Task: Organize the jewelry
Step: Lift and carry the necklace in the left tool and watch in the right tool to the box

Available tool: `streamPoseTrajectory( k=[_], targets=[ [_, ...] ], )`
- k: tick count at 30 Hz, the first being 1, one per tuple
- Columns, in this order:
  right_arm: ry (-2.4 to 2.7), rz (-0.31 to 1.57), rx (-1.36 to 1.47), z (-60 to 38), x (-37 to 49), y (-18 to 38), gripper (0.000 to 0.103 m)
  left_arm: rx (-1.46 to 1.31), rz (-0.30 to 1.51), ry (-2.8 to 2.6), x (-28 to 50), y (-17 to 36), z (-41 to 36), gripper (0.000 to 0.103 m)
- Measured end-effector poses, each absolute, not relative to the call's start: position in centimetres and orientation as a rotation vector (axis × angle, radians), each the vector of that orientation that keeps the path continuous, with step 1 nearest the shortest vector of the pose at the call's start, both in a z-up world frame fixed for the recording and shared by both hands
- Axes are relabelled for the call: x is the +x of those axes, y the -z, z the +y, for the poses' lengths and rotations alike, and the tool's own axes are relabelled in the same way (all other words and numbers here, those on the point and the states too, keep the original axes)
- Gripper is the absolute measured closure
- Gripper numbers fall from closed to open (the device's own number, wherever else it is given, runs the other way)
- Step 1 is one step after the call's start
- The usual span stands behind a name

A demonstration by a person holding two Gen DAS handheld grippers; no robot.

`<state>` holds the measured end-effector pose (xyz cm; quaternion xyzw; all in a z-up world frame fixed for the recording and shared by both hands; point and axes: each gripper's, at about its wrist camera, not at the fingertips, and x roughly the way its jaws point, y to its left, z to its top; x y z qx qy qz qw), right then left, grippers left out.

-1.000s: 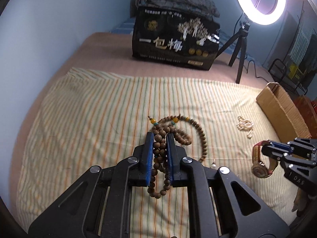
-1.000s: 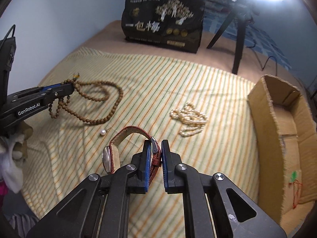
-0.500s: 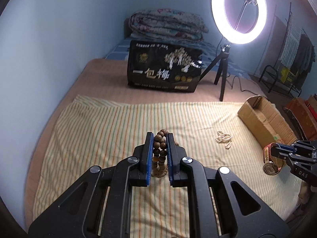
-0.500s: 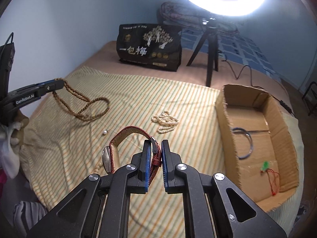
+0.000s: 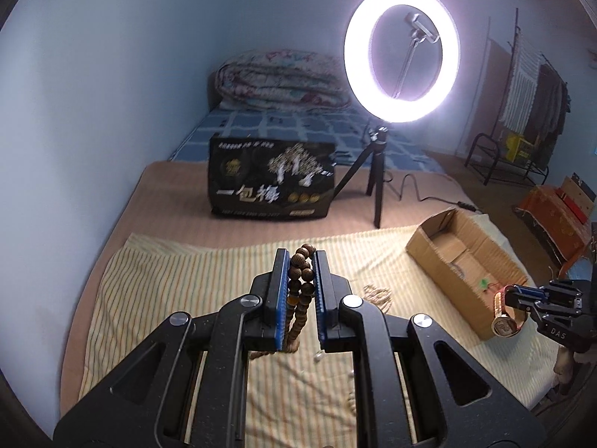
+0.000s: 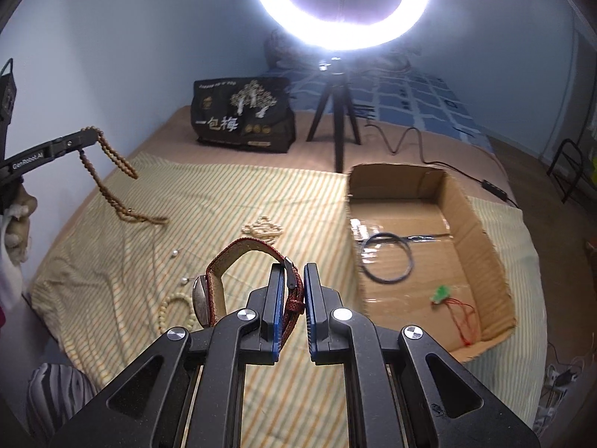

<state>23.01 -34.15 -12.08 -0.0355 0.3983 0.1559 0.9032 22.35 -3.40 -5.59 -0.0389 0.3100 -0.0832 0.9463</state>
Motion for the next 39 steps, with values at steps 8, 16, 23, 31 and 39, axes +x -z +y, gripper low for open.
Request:
streamPoseTrajectory(
  k=[8, 16, 23, 31, 39],
  targets=[
    [-0.271, 0.803, -0.041, -37.6, 22.7, 11.1, 0.094, -0.084, 0.592, 0.238, 23.5, 2.5, -6.9, 0.092],
    [-0.205, 0.794, -0.017, -41.4, 22.9, 10.9, 0.094, -0.066, 0.56, 0.336, 25.2, 0.2, -12.3, 0.092],
    [-0.165, 0.806, 0.005, -44.0, 23.1, 11.6, 0.094, -0.069, 0.529, 0.417, 27.0, -1.6, -17.4, 0.092],
    [-0.139, 0.823, 0.025, -46.1, 23.4, 12.6, 0.094, -0.031, 0.512, 0.484, 28.4, -2.7, -22.6, 0.092],
    [-0.13, 0.833, 0.044, -47.4, 24.1, 13.8, 0.094, -0.02, 0.511, 0.534, 29.9, -3.0, -26.3, 0.092]
  ],
)
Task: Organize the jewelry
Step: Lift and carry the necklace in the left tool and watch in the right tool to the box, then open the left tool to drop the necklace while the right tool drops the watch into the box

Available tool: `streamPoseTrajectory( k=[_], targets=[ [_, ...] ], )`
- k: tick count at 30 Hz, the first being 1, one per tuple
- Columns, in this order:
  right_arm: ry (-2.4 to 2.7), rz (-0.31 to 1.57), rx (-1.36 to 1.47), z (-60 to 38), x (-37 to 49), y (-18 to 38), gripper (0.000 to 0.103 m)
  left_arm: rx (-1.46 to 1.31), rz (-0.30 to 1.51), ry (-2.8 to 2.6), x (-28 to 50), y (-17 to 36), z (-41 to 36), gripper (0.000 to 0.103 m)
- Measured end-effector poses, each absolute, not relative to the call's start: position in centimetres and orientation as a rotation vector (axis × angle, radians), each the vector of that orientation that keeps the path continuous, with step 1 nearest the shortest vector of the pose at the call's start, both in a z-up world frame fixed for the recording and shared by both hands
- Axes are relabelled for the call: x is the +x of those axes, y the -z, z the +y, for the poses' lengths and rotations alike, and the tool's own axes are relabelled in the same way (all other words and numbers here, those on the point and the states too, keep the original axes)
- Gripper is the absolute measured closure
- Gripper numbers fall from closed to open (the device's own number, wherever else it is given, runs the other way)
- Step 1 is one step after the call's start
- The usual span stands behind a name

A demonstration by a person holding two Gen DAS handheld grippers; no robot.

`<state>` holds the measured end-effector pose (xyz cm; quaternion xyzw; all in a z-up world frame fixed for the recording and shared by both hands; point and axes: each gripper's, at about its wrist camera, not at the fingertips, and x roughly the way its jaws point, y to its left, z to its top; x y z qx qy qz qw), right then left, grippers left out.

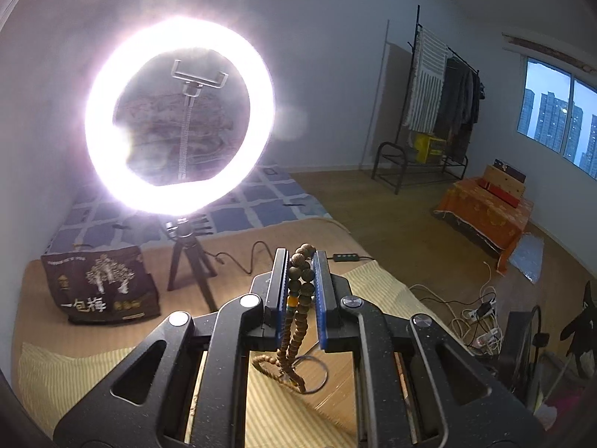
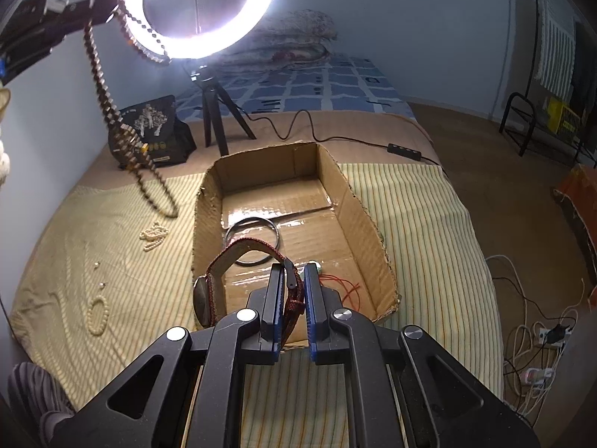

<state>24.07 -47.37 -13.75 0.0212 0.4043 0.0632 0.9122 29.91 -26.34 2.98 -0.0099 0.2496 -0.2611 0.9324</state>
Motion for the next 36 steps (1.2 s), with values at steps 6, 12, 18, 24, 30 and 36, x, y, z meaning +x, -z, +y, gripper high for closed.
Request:
streamPoseTrajectory(
  k=[6, 12, 18, 24, 30, 36],
  targets=[
    [-0.129, 0.842, 0.052, -48.0, 24.6, 14.5, 0.094, -0.002, 0.538, 0.544, 32.0, -1.8, -28.9, 0.092],
    [-0.14, 0.861, 0.071, -48.2, 25.6, 15.7, 0.094, 0.005, 0.587, 0.531, 34.5, 1.1, -30.6, 0.092],
    [-0.146, 0.884, 0.084, -48.3, 26.5, 16.8, 0.094, -0.003, 0.65, 0.546, 36.9, 3.9, -31.7, 0.092],
    [-0.145, 0.908, 0.098, -48.4, 27.3, 17.8, 0.094, 0.024, 0.713, 0.547, 37.8, 7.1, -32.7, 0.092],
    [-0.138, 0.925, 0.112, -48.5, 27.9, 18.4, 0.094, 0.059, 0.768, 0.558, 37.8, 9.3, -33.5, 0.092],
    [-0.146, 0.926, 0.106, -48.1, 28.0, 18.5, 0.085, 0.078, 0.841, 0.592, 37.8, 10.2, -34.2, 0.053]
  ],
)
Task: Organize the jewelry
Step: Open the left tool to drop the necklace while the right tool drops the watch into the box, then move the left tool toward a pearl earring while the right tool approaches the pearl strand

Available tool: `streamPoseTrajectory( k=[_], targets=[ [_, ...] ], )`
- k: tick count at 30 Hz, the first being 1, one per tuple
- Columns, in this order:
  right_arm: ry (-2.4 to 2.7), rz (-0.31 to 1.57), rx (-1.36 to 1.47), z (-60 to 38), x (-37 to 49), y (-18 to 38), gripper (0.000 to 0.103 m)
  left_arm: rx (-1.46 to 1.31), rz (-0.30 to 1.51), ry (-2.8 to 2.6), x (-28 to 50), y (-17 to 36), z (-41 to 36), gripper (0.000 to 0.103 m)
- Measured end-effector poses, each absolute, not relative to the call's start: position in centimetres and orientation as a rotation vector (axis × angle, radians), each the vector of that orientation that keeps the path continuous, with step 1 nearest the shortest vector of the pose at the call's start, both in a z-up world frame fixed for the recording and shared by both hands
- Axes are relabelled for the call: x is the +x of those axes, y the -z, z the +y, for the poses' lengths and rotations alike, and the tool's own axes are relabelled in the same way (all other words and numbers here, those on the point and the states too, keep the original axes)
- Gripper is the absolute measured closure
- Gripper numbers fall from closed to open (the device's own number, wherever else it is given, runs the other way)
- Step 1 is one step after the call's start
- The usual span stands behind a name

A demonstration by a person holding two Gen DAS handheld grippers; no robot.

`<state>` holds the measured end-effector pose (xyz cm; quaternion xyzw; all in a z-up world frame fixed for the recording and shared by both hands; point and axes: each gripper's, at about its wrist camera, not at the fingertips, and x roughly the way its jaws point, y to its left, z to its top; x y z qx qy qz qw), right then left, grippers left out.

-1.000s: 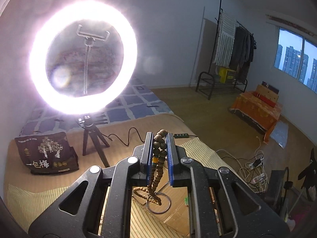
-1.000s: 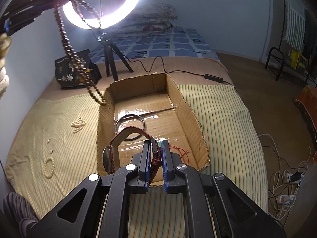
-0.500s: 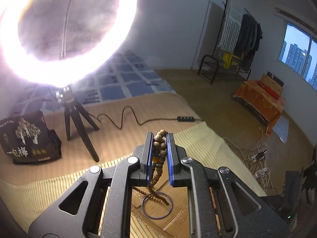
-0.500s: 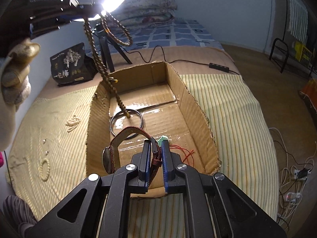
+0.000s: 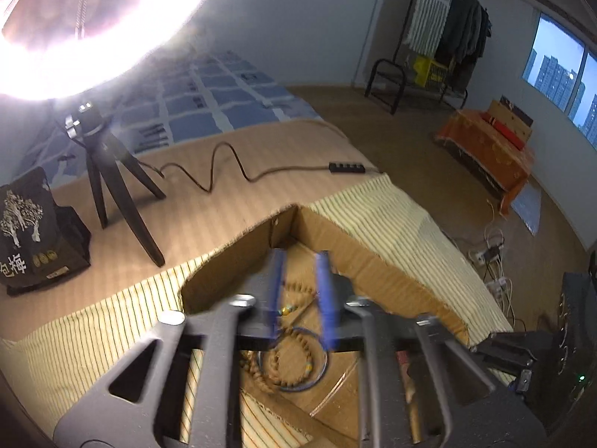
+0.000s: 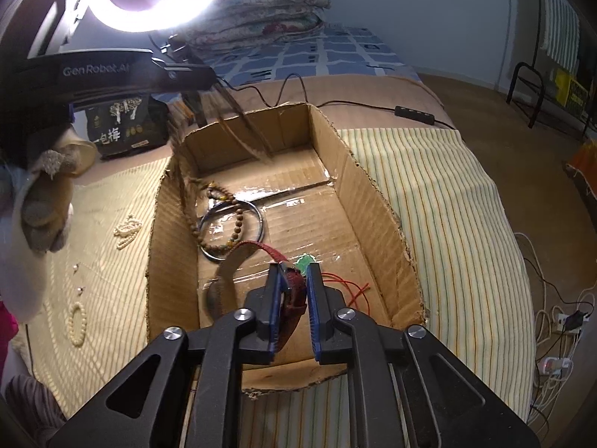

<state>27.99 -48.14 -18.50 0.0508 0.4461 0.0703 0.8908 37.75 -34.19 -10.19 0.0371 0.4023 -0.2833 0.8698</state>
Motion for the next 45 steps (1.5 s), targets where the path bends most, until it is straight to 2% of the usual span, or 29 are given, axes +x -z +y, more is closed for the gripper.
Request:
streamPoseTrajectory(
  k=[1, 2, 3, 4, 5, 20, 34, 45],
  targets=[
    [-0.146, 0.925, 0.105, -48.1, 28.0, 18.5, 0.074, 0.083, 0.842, 0.593, 37.6, 10.2, -34.2, 0.043],
    [-0.137, 0.922, 0.101, -48.0, 27.9, 18.3, 0.065, 0.087, 0.828, 0.595, 37.4, 10.1, -34.1, 0.039],
    [-0.116, 0.913, 0.092, -48.0, 27.9, 18.1, 0.047, 0.098, 0.816, 0.595, 37.1, 10.0, -34.1, 0.039],
    [-0.099, 0.897, 0.087, -48.0, 27.7, 17.8, 0.036, 0.11, 0.81, 0.589, 36.9, 9.9, -34.0, 0.039],
    [-0.084, 0.87, 0.088, -48.1, 27.5, 17.4, 0.034, 0.119, 0.805, 0.582, 36.7, 9.9, -33.9, 0.039],
    [-0.066, 0.856, 0.08, -47.3, 26.5, 15.9, 0.034, 0.115, 0.774, 0.551, 34.9, 8.4, -30.3, 0.039],
    [-0.094, 0.813, 0.101, -45.9, 24.2, 14.4, 0.034, 0.081, 0.718, 0.473, 31.7, 6.3, -21.7, 0.039],
    [-0.171, 0.77, 0.074, -43.0, 23.2, 12.7, 0.034, 0.132, 0.724, 0.398, 28.1, 6.7, -14.0, 0.039]
  ],
)
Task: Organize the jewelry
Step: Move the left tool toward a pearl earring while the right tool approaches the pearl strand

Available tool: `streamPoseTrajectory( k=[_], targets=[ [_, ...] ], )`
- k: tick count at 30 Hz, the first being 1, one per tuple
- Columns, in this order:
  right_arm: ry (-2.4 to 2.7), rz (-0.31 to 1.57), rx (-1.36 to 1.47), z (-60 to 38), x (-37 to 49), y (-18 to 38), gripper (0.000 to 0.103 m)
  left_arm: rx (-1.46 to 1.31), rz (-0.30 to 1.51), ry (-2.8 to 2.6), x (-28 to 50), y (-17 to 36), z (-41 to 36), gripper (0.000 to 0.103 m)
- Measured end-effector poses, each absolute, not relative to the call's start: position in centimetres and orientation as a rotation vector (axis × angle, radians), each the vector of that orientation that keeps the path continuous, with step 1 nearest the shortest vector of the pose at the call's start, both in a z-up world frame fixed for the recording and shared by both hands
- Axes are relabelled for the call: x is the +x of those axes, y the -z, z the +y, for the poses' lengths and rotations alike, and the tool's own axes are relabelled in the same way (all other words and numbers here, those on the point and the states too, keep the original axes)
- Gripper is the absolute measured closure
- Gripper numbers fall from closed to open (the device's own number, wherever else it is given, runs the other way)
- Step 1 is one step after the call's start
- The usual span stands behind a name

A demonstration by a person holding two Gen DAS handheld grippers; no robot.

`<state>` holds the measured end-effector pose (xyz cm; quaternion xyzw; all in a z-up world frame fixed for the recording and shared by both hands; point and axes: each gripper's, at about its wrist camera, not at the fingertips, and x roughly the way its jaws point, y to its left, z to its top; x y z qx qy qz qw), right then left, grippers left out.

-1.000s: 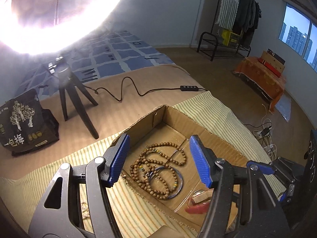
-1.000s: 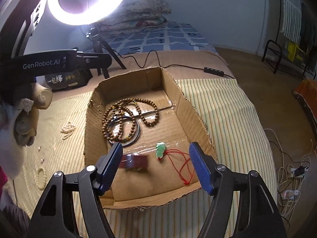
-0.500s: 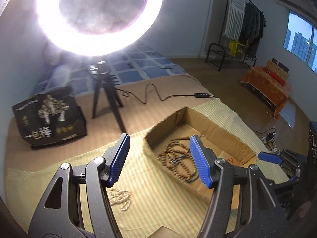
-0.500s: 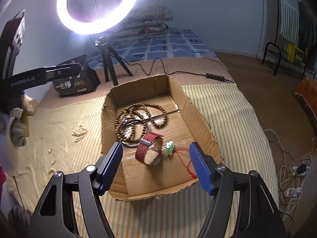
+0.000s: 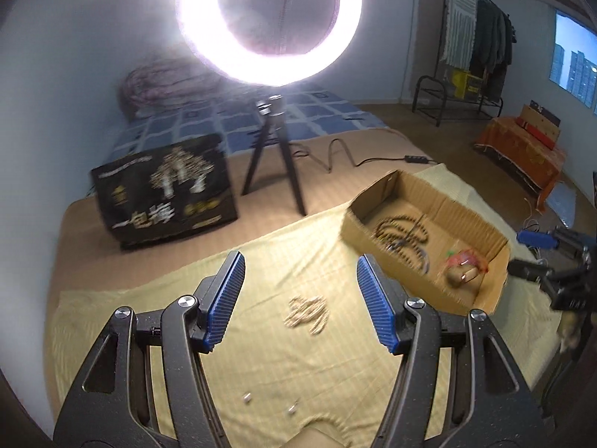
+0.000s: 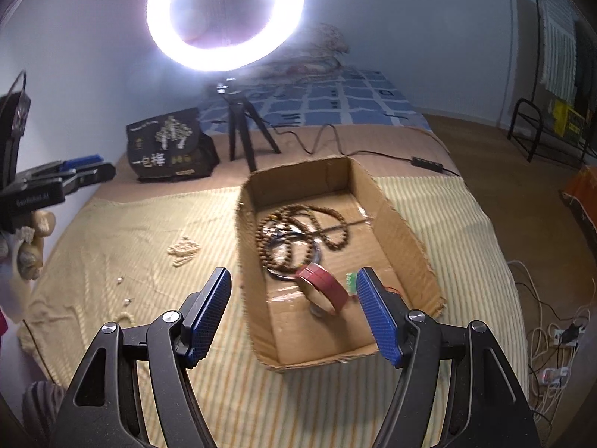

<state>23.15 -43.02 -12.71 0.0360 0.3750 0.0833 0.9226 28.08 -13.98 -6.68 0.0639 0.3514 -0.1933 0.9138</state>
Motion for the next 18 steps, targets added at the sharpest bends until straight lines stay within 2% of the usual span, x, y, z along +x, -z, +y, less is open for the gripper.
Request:
streamPoseTrajectory(
  k=[10, 12, 18],
  targets=[
    [-0.268, 0.801, 0.025, -38.8, 23.8, 12.6, 0.034, 0.048, 0.802, 0.312, 25.1, 10.9, -6.6, 0.04],
    [-0.282, 0.804, 0.007, -37.8, 24.1, 12.7, 0.034, 0.035, 0.827, 0.301, 24.8, 12.1, -5.7, 0.052],
    [-0.341, 0.818, -0.025, -35.1, 25.0, 13.2, 0.034, 0.007, 0.869, 0.312, 23.7, 14.8, -4.2, 0.066]
  ],
)
